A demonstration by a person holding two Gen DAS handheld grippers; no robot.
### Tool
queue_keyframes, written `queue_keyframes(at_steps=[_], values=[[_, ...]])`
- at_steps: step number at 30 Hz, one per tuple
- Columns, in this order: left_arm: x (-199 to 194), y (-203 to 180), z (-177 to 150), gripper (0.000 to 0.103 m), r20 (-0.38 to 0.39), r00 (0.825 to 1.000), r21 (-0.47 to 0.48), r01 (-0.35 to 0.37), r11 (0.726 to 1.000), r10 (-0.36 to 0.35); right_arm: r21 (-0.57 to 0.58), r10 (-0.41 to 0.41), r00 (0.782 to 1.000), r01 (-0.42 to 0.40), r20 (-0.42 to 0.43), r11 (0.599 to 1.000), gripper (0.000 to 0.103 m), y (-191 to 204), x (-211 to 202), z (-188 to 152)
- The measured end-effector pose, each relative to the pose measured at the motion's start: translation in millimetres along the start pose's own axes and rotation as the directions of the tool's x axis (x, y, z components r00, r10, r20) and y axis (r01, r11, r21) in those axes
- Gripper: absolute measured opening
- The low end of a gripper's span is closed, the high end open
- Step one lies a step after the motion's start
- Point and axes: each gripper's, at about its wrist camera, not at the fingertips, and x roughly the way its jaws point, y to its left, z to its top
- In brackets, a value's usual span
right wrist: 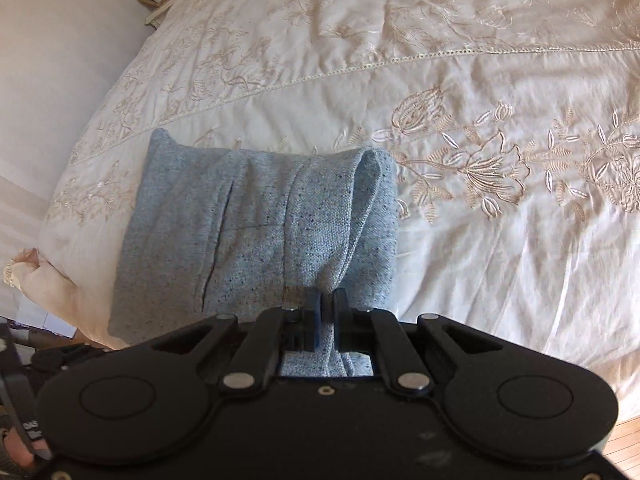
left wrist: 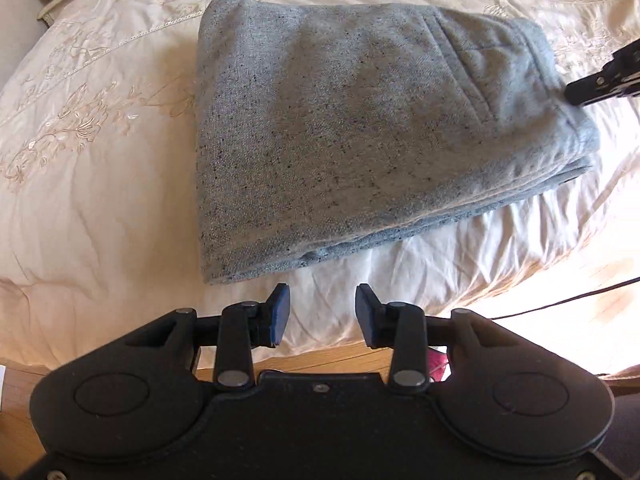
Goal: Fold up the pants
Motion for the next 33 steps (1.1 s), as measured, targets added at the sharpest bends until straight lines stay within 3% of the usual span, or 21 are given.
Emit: queue_keyframes(at_steps=[3, 5, 6, 8, 10, 14, 19, 22, 24, 31, 33], values=[[-31.4, 9.8, 5.4, 0.047, 0.035, 0.992, 0.023, 0.121, 0.992, -0.122, -0.004, -0.075, 0.997, 0.075, 0.022, 0.997, 0.007, 3.8, -9.9, 0.8], [-51.2, 10.8, 17.1, 0.048, 0.096, 0.980, 0.019, 0.173, 0.985, -0.174, -0.042, -0.096, 0.988, 0.102, 0.121, 0.994, 0.012, 16.0, -28.9, 2.2], [-59.9, 10.9, 24.6, 0.053, 0.141, 0.972, 0.007, 0.189, 0.982, -0.188, -0.072, -0.091, 0.983, 0.103, 0.162, 0.992, 0.013, 24.1, -36.1, 3.4], [-67.0, 11.4, 41.9, 0.060, 0.206, 0.962, -0.033, 0.190, 0.981, -0.179, -0.132, -0.091, 0.971, 0.122, 0.220, 0.984, 0.024, 41.9, -40.6, 7.4], [-58.6, 10.2, 66.5, 0.065, 0.238, 0.962, -0.089, 0.158, 0.983, -0.134, -0.183, -0.080, 0.969, 0.125, 0.233, 0.975, 0.027, 57.4, -33.3, 13.5], [-19.5, 4.1, 97.8, 0.065, 0.205, 0.979, -0.152, 0.023, 0.988, 0.009, -0.241, -0.083, 0.975, 0.133, 0.207, 0.961, 0.027, 79.1, -5.6, 24.4], [35.2, 22.6, 120.2, 0.069, 0.109, 0.992, -0.219, -0.033, 0.975, 0.058, -0.292, -0.131, 0.974, 0.182, 0.185, 0.939, 0.025, 83.9, 24.2, 33.7], [60.2, 52.5, 132.0, 0.071, 0.064, 0.998, -0.326, 0.011, 0.945, 0.010, -0.310, -0.160, 0.978, 0.195, 0.135, 0.930, 0.020, 76.8, 44.1, 39.5], [69.5, 64.8, 138.6, 0.071, 0.041, 0.999, -0.372, 0.001, 0.928, 0.016, -0.310, -0.159, 0.979, 0.193, 0.130, 0.931, 0.020, 74.5, 51.7, 40.1], [58.0, 49.5, 130.9, 0.071, 0.048, 0.997, -0.242, -0.046, 0.969, 0.059, -0.288, -0.113, 0.981, 0.156, 0.158, 0.945, 0.022, 65.2, 38.6, 27.9], [49.4, 46.0, 117.8, 0.071, 0.057, 0.996, -0.229, -0.046, 0.972, 0.061, -0.249, -0.144, 0.980, 0.175, 0.139, 0.952, 0.034, 57.1, 32.4, 20.4]])
